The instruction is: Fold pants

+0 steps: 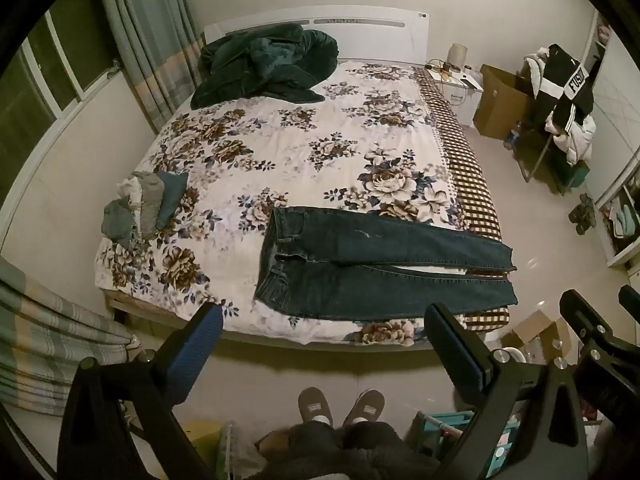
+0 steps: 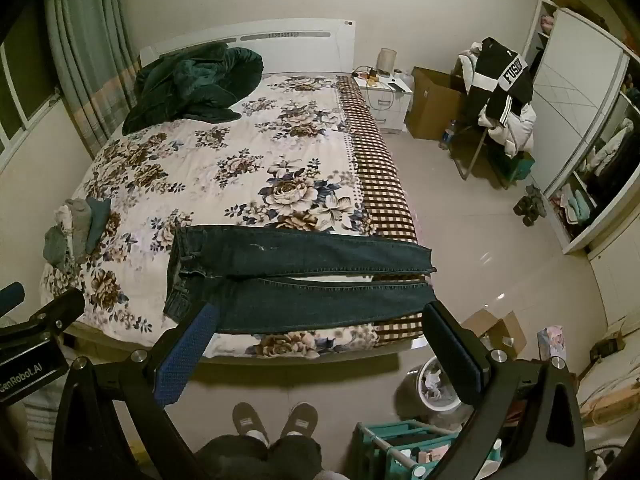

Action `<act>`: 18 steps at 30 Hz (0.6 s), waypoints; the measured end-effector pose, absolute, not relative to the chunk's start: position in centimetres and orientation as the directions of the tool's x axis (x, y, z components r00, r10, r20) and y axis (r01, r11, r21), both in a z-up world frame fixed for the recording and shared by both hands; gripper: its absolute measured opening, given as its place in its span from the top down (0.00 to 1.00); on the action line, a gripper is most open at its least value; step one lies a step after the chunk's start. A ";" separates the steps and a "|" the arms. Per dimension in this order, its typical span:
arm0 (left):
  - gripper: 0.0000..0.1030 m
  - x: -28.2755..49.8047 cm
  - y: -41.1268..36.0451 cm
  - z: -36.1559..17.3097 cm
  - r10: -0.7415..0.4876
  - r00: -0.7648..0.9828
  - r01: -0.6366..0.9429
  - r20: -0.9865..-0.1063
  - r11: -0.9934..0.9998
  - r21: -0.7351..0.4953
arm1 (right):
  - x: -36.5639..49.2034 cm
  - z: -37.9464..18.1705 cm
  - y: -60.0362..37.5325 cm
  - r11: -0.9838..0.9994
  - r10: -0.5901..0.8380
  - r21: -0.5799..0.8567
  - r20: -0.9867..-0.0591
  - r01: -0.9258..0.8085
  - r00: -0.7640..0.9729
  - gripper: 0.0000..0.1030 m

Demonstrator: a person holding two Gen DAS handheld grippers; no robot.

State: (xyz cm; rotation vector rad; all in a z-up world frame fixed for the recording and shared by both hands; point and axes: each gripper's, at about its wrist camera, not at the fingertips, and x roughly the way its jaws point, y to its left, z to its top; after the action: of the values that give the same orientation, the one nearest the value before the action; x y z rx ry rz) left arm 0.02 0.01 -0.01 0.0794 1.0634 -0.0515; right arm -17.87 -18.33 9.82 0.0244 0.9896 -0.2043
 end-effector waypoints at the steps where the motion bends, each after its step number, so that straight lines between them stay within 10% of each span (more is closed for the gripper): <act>1: 0.00 0.0 0.0 0.0 -0.003 0.485 0.080 -0.874 0.996 0.041 | -17.9 9.8 -18.3 0.981 -0.159 -0.070 -0.831 0.182 0.534 0.00; 18: 0.00 0.0 0.8 0.2 0.006 0.495 0.077 -0.869 0.996 0.050 | -17.9 9.9 -18.4 0.981 -0.156 -0.068 -0.831 0.182 0.534 0.00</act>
State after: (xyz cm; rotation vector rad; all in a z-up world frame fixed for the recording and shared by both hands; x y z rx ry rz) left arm 0.05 0.83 0.22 0.0862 1.0522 -0.0430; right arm -17.90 -18.35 9.87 0.0281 0.9876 -0.2015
